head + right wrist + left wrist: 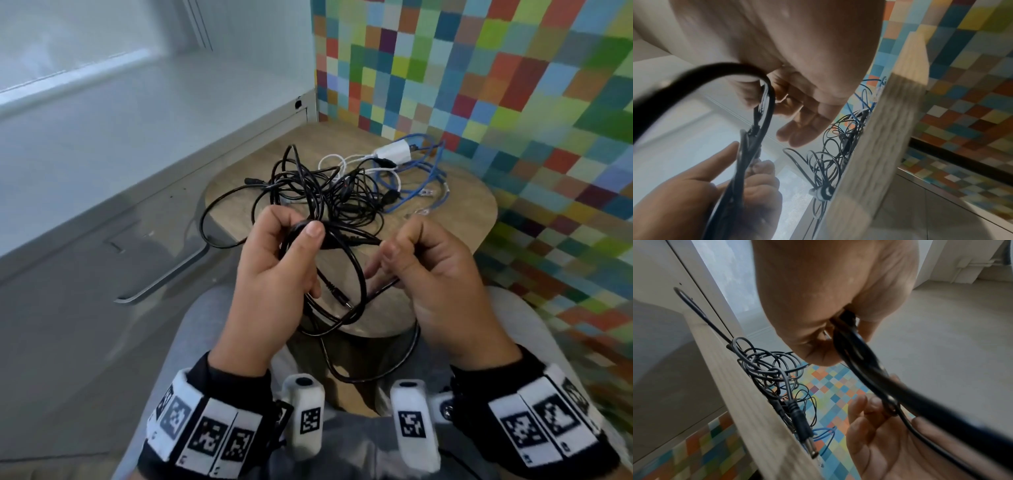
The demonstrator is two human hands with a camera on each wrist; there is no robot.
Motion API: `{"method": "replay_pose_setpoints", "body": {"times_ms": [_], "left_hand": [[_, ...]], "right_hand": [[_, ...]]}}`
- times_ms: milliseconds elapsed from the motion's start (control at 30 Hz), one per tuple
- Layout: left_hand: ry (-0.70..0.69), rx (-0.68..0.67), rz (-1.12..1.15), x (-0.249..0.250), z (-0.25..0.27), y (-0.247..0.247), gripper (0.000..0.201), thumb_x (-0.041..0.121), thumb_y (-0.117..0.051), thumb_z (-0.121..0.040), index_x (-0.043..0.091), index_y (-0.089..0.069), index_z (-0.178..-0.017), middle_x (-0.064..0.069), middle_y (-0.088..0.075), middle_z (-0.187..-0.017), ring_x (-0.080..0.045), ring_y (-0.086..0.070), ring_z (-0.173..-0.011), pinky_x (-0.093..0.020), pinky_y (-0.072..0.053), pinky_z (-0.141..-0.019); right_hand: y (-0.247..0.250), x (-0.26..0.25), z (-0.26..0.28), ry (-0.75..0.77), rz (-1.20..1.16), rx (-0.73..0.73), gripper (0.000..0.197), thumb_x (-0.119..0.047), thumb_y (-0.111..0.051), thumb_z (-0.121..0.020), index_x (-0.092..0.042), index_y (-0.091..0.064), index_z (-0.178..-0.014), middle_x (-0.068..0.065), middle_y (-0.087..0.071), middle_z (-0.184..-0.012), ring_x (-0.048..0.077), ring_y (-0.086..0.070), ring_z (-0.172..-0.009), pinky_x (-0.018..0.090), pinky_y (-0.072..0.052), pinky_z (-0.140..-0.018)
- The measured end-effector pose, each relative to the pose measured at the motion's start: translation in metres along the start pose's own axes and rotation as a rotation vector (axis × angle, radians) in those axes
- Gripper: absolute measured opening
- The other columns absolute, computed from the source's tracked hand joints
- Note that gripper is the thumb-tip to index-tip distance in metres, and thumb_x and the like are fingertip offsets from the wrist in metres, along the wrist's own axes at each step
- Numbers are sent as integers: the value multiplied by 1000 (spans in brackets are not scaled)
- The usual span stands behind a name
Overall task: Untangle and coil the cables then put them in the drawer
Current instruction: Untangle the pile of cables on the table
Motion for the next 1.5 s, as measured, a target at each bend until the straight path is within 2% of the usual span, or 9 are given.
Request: {"method": "replay_pose_setpoints", "body": {"times_ms": [200,367,667,767,833,933,1067,1267,1500], "left_hand": [[52,-39,117,-1,0,-3,28,33,-64,-85,18,-42,-79,1,-32,-58,-20,-26,-44,-26,-36,-42],[69,12,128,0,-5,4,27,28,-55,-99,18,-44,-77,1,-35,-63,-18,-32,-45,-30,-39,-45],[-16,75,68,3,-6,10,21,29,-44,-104,17,-46,-87,-1,-52,-71,-28,-55,-50,-31,-45,-50],[-28,105,59,2,-5,11,22,30,-43,-105,18,-47,-87,-1,-52,-70,-28,-55,-49,-32,-44,-48],[-46,157,69,5,-5,16,22,30,-43,-105,17,-46,-87,-2,-52,-69,-28,-53,-48,-33,-44,-50],[-101,233,76,11,-6,21,20,28,-43,-105,16,-44,-90,-4,-52,-71,-26,-54,-47,-34,-46,-51],[-196,271,35,17,-3,18,15,23,-43,-108,16,-43,-94,-7,-52,-78,-26,-59,-52,-35,-49,-51],[-136,162,-110,7,-6,7,11,24,-40,-107,20,-42,-97,-8,-56,-89,-27,-67,-61,-42,-55,-61],[-180,186,-212,20,-4,15,40,3,-50,-101,31,-41,-128,3,-59,-113,-27,-71,-95,-38,-61,-70]], "right_hand": [[4,-1,1,27,4,69,55,-54,-70,-91,-4,-51,-80,10,-65,-76,27,-69,-73,70,-55,-64],[21,-8,1,84,-84,221,35,-39,-67,-93,-10,-53,-78,7,-63,-79,24,-62,-73,37,-56,-57],[49,-17,-3,55,-82,376,9,-25,-70,-91,-23,-71,-99,22,-48,-81,20,-45,-55,31,-52,-50],[46,-11,-3,3,-149,360,30,-28,-73,-85,-23,-68,-113,32,-38,-75,20,-40,-50,36,-50,-53],[45,-8,-4,-29,-184,345,35,-31,-71,-87,-22,-65,-121,19,-46,-70,24,-46,-57,36,-52,-54],[33,-2,-6,-78,-276,200,40,-45,-60,-96,-18,-63,-126,10,-67,-89,29,-62,-71,39,-54,-58],[0,-1,-2,-161,-397,-63,92,-74,-73,-74,-7,-57,-136,13,-65,-112,30,-69,-87,40,-59,-58],[2,14,3,-183,-110,6,28,2,-68,-94,-18,-71,-113,14,-63,-99,37,-74,-82,52,-63,-72],[7,14,0,-165,-126,13,27,9,-53,-100,-11,-69,-106,19,-73,-99,30,-75,-76,40,-63,-73]]}}
Point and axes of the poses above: each hand's wrist, its own z-axis away from the middle knuckle, its own y-axis out of the back of the hand, x = y × z, the point moved 9 cm from there along -z, towards the middle knuckle
